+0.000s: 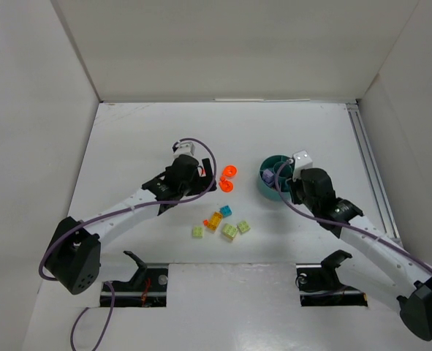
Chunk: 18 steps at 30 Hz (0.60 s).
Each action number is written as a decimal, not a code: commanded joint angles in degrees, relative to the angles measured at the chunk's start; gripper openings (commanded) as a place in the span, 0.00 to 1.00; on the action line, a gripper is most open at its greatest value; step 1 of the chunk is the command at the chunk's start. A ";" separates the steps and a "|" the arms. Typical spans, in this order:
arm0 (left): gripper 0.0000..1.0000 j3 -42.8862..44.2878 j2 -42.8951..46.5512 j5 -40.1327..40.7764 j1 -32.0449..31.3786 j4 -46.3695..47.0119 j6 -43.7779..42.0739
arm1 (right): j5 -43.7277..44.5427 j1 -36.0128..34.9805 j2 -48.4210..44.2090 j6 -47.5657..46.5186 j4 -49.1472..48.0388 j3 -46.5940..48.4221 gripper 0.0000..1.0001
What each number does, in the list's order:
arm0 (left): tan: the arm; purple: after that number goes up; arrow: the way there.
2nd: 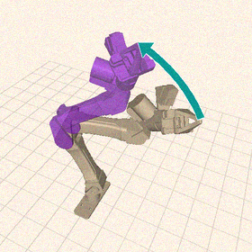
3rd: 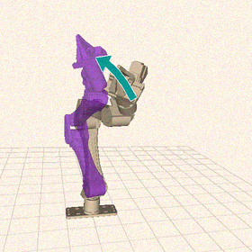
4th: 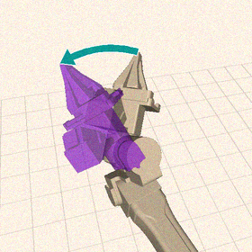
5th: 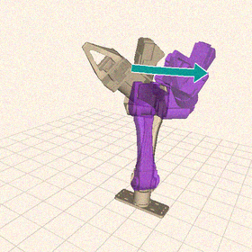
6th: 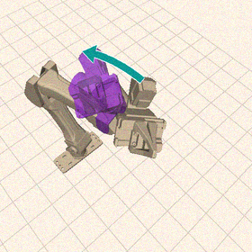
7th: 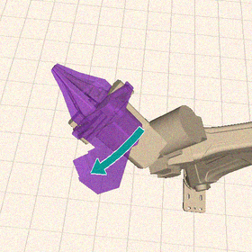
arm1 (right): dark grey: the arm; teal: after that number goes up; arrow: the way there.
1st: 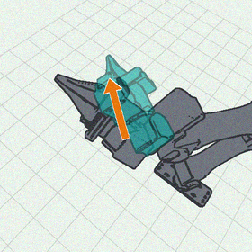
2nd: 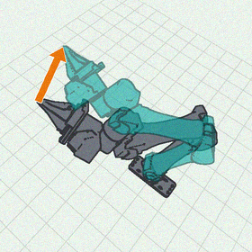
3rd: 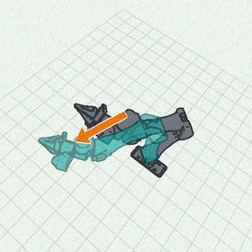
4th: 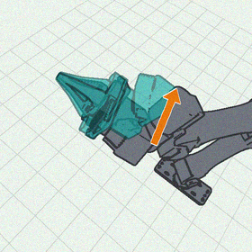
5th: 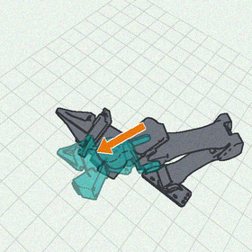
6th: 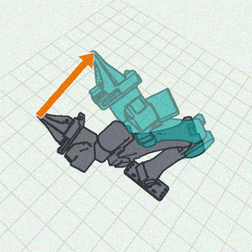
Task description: Sort the legos into containers by color
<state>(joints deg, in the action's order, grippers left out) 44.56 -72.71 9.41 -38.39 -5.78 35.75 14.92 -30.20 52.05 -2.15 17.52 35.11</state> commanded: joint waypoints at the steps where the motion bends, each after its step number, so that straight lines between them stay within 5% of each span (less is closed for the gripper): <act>1: 1.00 2.73 0.29 -0.18 0.16 1.12 -0.94 | -3.84 0.22 -2.74 1.80 -4.94 -4.60 0.31; 9: 1.00 3.26 -0.76 -0.18 -0.37 1.12 -0.41 | -3.32 0.22 -14.42 0.58 -6.80 -6.46 0.31; 14: 1.00 3.78 -0.77 -0.18 -0.37 1.12 -0.41 | -3.84 0.22 -13.83 -0.48 -6.19 -4.71 0.36; 18: 1.00 3.78 -0.77 -0.18 -0.90 1.12 -0.41 | -1.23 0.22 -12.59 -1.19 -4.69 -3.21 0.50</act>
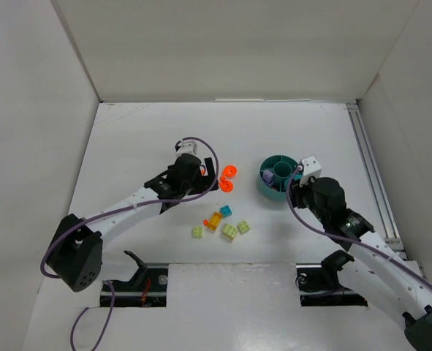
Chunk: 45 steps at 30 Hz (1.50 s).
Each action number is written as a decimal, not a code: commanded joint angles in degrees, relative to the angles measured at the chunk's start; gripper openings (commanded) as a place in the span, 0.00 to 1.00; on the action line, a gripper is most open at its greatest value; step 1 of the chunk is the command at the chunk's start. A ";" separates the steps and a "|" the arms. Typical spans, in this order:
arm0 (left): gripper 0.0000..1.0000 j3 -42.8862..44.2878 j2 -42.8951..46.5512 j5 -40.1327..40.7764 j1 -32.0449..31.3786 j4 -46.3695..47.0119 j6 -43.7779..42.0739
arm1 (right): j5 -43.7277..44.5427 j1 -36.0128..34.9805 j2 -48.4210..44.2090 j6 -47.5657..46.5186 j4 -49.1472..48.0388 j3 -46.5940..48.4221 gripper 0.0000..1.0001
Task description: Sort the legos into containers by color
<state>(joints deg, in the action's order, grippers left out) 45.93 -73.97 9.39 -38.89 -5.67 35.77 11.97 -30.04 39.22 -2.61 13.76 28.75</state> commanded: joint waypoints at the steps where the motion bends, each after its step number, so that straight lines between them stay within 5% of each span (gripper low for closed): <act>1: 1.00 2.41 0.50 -0.16 -0.39 1.01 -0.44 | 2.96 0.07 0.24 0.75 0.29 3.93 0.55; 4: 1.00 2.41 1.03 -0.16 -0.39 1.01 -0.96 | 5.87 0.68 0.24 2.34 0.92 4.46 0.74; 11: 1.00 2.41 1.03 0.37 -0.39 1.01 -0.96 | 5.88 2.53 -2.40 14.98 1.09 3.77 0.81; 15: 1.00 2.41 0.50 0.37 -0.39 1.54 -1.49 | 5.88 4.81 -5.02 30.43 1.46 1.50 0.75; 20: 1.00 2.41 0.50 -0.16 -0.39 1.54 -2.11 | 4.64 7.63 -10.83 37.50 -1.89 -2.73 0.72; 32: 1.00 1.88 -0.56 -2.00 -0.39 3.21 -2.63 | -9.50 15.88 3.31 37.24 -12.43 -2.12 0.69; 45: 1.00 1.88 -1.61 -4.11 -0.39 4.27 -2.63 | -8.19 18.17 1.47 36.45 -15.87 -5.29 0.68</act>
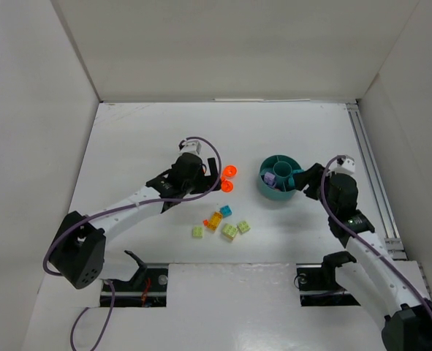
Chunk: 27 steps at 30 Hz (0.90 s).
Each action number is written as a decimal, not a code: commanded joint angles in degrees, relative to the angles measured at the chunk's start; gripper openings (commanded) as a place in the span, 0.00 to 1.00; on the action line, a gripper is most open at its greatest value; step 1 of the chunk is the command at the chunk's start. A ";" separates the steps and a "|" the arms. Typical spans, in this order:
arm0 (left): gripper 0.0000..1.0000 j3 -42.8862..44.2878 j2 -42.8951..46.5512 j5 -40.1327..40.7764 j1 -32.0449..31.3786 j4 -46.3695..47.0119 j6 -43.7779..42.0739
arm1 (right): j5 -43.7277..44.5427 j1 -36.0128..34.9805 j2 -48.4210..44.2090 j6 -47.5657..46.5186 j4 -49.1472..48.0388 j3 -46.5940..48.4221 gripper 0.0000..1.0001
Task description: Sort the legos into containers by color
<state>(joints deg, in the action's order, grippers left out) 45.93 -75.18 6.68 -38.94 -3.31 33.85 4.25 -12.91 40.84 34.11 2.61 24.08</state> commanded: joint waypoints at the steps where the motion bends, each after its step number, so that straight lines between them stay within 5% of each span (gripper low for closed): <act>1: 1.00 1.88 -0.41 -1.40 -0.35 1.91 -0.71 | -0.47 1.65 0.72 -0.79 -5.42 -0.61 0.68; 19: 1.00 2.93 -1.99 -1.93 -0.35 2.43 -0.71 | -9.96 6.67 13.74 -2.73 -21.06 -1.31 0.67; 27: 1.00 3.46 -3.04 -1.93 -0.35 2.43 -0.71 | -10.05 7.19 13.30 -2.20 -21.68 -1.31 0.50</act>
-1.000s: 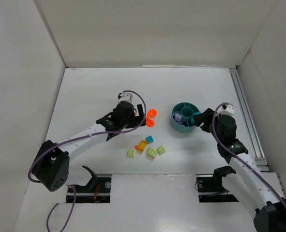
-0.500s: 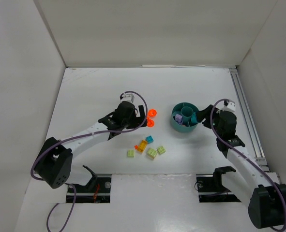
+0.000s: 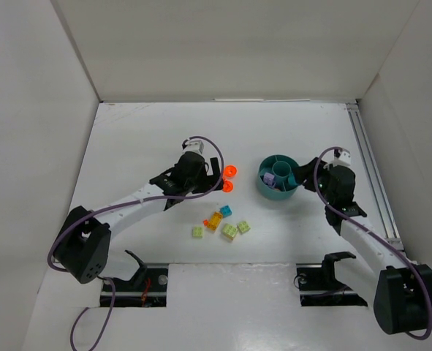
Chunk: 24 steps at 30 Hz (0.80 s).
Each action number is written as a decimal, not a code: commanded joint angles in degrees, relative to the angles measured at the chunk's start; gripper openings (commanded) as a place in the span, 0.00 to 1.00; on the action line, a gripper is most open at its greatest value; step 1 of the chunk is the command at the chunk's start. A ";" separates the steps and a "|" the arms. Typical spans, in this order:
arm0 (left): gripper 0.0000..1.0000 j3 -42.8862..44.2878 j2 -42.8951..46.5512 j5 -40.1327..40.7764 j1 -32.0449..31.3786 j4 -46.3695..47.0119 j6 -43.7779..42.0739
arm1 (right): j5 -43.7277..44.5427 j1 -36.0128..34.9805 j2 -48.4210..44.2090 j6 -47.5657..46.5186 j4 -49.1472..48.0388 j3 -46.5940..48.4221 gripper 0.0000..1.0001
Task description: Sort the legos into containers by color
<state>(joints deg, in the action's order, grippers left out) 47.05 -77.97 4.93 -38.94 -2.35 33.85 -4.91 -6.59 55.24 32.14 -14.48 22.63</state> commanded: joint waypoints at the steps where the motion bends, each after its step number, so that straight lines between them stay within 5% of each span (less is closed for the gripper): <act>1: 1.00 2.35 -0.25 -0.18 -0.35 1.47 -0.71 | -0.89 0.88 -1.10 -0.24 -4.59 0.13 0.49; 7: 1.00 2.87 -0.25 -0.18 -0.35 1.47 -0.71 | -0.89 0.88 -1.63 -3.22 -7.92 -1.27 0.38; 20: 1.00 2.87 -1.83 -1.24 -0.35 1.47 -0.71 | -9.85 0.88 6.61 -17.45 -47.36 -11.29 0.28; 24: 1.00 2.87 -2.36 -1.24 -0.87 1.47 -0.71 | -13.63 0.88 10.75 -20.62 -50.02 -10.77 0.26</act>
<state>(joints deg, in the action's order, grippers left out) 47.77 -80.55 4.29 -39.00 -2.35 33.85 -13.56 -5.96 64.12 15.88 -53.21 11.42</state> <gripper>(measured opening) 0.996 0.535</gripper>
